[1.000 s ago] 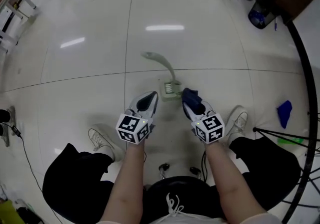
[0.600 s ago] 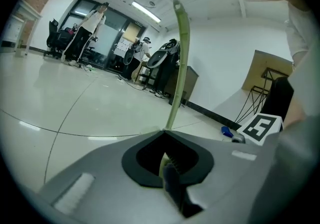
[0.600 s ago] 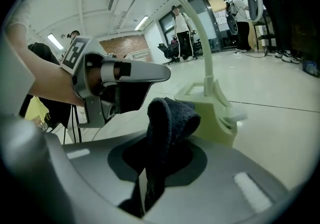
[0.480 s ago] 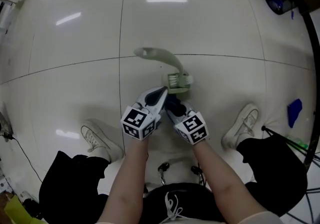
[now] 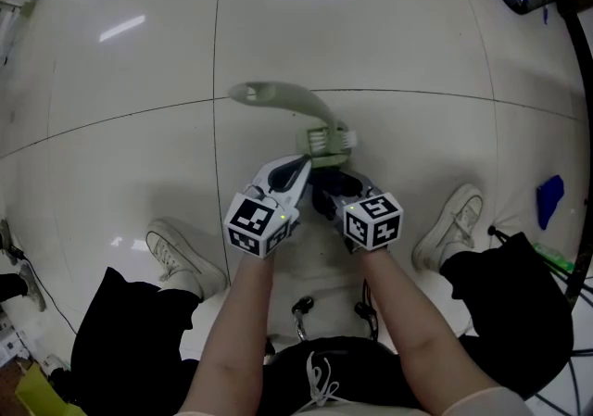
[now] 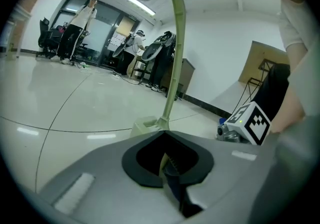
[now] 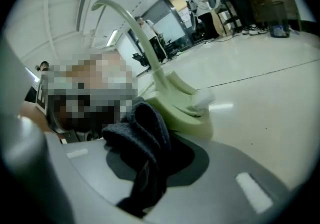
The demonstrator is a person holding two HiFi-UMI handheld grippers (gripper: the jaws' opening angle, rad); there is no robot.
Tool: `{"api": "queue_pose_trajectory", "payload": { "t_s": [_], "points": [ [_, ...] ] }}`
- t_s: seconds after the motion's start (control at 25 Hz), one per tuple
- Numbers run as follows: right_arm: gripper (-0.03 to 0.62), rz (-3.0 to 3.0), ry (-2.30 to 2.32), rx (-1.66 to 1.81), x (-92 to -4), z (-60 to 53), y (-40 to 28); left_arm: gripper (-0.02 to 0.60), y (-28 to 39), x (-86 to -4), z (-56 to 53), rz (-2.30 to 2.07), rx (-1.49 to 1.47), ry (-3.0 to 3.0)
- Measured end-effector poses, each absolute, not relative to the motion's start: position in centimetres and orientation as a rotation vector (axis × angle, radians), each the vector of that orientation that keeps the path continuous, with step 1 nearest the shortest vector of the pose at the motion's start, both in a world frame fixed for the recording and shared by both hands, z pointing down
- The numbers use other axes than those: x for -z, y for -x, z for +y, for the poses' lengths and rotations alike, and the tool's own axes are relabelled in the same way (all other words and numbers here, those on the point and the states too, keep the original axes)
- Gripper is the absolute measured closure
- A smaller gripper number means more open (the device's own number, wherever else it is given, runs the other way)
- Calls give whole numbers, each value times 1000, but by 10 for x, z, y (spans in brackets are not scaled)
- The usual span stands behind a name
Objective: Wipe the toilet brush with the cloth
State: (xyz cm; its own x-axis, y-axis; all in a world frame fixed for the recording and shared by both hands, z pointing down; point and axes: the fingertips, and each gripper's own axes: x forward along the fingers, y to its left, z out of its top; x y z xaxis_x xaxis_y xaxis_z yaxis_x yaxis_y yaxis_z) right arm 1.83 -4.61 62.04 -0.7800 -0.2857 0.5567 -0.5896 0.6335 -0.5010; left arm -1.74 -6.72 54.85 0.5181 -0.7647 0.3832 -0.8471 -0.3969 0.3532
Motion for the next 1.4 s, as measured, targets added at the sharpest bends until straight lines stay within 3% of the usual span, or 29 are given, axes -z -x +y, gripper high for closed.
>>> {"api": "queue_pose_trajectory", "payload": {
  "t_s": [0.8, 1.16, 1.4],
  "points": [
    [528, -2254, -1160, -1178, -634, -133, -129, 575, 17, -543, -63, -1355, -188, -2230],
    [528, -2373, -658, -1257, -618, -187, -58, 575, 4, -550, -50, -1361, -177, -2198],
    [530, -2304, -561, -1371, -638, -183, -45, 575, 11, -554, -52, -1424, -170, -2154]
  ]
}}
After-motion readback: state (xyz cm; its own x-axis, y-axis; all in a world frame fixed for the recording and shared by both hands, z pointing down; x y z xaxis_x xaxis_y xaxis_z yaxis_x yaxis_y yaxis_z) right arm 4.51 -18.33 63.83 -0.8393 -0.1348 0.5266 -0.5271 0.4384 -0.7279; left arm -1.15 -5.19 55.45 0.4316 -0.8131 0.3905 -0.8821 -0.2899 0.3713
